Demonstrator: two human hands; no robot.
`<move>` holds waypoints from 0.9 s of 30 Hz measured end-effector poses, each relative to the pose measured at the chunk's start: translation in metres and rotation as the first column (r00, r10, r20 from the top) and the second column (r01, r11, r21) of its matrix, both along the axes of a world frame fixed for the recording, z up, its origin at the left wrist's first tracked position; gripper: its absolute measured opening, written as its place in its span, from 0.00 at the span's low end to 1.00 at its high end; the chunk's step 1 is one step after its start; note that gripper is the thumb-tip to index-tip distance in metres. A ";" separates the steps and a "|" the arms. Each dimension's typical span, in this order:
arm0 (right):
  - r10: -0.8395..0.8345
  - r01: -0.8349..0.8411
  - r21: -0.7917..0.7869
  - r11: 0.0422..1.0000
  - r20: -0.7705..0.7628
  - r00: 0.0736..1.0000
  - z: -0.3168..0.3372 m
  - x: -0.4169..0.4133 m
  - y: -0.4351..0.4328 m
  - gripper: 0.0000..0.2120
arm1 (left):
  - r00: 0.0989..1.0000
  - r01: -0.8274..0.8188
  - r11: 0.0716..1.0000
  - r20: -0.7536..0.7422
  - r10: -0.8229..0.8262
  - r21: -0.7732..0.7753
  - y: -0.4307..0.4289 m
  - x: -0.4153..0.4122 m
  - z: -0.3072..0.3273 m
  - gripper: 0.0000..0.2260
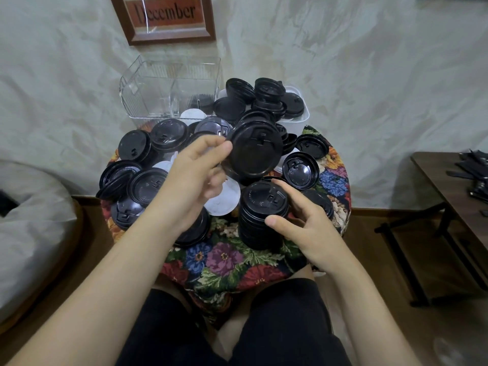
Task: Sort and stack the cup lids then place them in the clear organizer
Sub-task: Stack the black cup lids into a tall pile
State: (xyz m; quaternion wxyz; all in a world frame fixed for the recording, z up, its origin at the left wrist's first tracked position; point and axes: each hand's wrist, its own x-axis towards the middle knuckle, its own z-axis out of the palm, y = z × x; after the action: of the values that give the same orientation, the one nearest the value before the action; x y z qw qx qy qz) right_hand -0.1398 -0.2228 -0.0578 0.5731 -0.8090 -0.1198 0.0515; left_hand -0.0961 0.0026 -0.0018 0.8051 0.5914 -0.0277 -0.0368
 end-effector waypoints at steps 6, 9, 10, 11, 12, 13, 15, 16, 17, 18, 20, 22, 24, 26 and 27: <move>0.001 -0.001 0.008 1.000 0.025 1.000 0.001 0.000 0.001 0.34 | 0.966 0.100 0.993 -0.233 -0.112 -0.065 0.002 -0.007 -0.022 0.04; 0.020 -0.020 0.011 1.000 0.029 0.999 0.002 0.000 0.002 0.30 | 0.970 0.075 0.994 -0.237 -0.055 0.079 0.000 -0.009 -0.026 0.09; 0.022 -0.022 0.015 1.000 0.030 0.999 0.002 0.000 0.002 0.29 | 0.973 0.078 0.989 -0.227 -0.047 0.129 0.000 -0.010 -0.027 0.10; 0.021 -0.021 0.019 1.000 0.031 0.999 0.003 -0.001 0.002 0.29 | 0.975 0.088 0.984 -0.214 -0.053 0.158 -0.001 -0.012 -0.028 0.11; 0.020 -0.020 0.021 1.000 0.034 0.999 0.004 -0.001 0.002 0.29 | 0.977 0.097 0.981 -0.204 -0.061 0.168 -0.002 -0.013 -0.029 0.11; 0.019 -0.020 0.024 1.000 0.037 0.999 0.004 -0.001 0.002 0.28 | 0.978 0.099 0.982 -0.197 -0.066 0.163 -0.003 -0.014 -0.030 0.12; 0.019 -0.020 0.027 0.999 0.035 0.999 0.004 -0.002 0.002 0.28 | 0.981 0.095 0.984 -0.181 -0.066 0.153 -0.003 -0.015 -0.032 0.12; 0.017 -0.018 0.027 0.999 0.037 0.999 0.004 -0.002 0.003 0.28 | 0.983 0.104 0.982 -0.169 -0.078 0.156 -0.003 -0.015 -0.033 0.12; 0.018 -0.019 0.026 0.999 0.038 0.999 0.004 -0.002 0.003 0.27 | 0.983 0.121 0.978 -0.155 -0.095 0.169 -0.002 -0.016 -0.035 0.12; 0.019 -0.020 0.023 1.000 0.038 0.999 0.005 -0.002 0.003 0.27 | 0.984 0.130 0.974 -0.143 -0.105 0.185 -0.001 -0.016 -0.036 0.12; 0.020 -0.020 0.018 1.000 0.034 0.999 0.005 -0.002 0.002 0.27 | 0.991 0.086 0.977 -0.114 -0.064 0.194 0.000 -0.016 -0.038 0.12; 0.013 -0.014 0.015 1.000 0.029 0.999 0.003 -0.002 0.001 0.29 | 0.996 -0.012 0.989 -0.087 0.025 0.145 0.003 -0.012 -0.039 0.11; -0.001 0.001 0.019 1.000 0.018 1.000 0.002 -0.002 0.001 0.32 | 0.990 -0.128 0.986 -0.053 0.134 0.106 0.010 -0.006 -0.038 0.10; -0.011 0.011 0.015 1.000 0.011 1.000 0.001 -0.002 0.001 0.33 | 0.969 -0.246 0.956 0.034 0.243 0.159 0.019 0.003 -0.037 0.11; -0.013 0.013 0.009 1.000 0.011 1.000 0.001 -0.002 0.000 0.34 | 0.960 -0.280 0.938 0.086 0.268 0.202 0.023 0.006 -0.037 0.12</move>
State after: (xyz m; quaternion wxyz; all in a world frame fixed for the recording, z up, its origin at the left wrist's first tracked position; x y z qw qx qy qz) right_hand -0.1416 -0.2223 -0.0567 0.5763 -0.8075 -0.1181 0.0427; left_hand -0.0899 0.0254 -0.0387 0.7334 0.6729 0.0362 0.0898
